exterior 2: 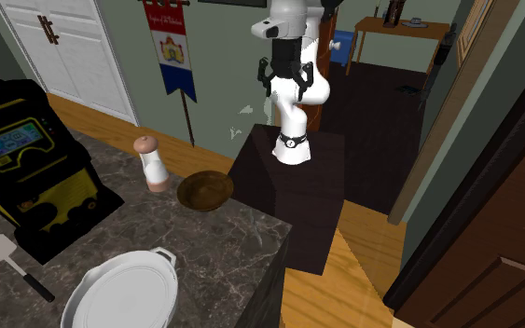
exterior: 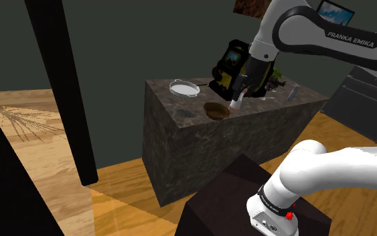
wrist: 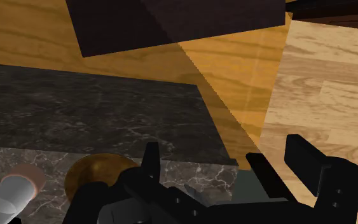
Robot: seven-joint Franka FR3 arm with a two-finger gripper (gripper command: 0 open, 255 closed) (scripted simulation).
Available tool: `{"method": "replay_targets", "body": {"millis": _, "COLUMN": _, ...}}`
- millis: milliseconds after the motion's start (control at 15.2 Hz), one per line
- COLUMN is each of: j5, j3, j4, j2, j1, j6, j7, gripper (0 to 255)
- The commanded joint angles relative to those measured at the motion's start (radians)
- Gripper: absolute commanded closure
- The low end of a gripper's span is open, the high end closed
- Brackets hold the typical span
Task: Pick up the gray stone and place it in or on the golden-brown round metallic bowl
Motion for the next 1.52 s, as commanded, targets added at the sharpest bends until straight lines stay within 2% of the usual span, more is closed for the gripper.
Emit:
{"method": "replay_targets", "body": {"millis": 0, "j5": 0.000, "j3": 0.000, "j4": 0.000, "j2": 0.000, "j1": 0.000, "j6": 0.000, "j7": 0.000, "gripper": 0}}
{"method": "replay_targets", "body": {"millis": 330, "j5": -0.029, "j3": -0.054, "j4": -0.002, "j2": 0.156, "j1": 0.024, "j6": 0.148, "j7": -0.124, "gripper": 0}}
{"method": "replay_targets", "body": {"millis": 726, "j5": -0.040, "j3": -0.107, "j4": 0.045, "j2": 0.373, "j1": 0.056, "j6": 0.307, "j7": -0.270, "gripper": 0}}
{"method": "replay_targets", "body": {"millis": 1452, "j5": 0.012, "j3": -0.154, "j4": 0.256, "j2": 0.807, "j1": 0.102, "j6": 0.503, "j7": -0.538, "gripper": 0}}
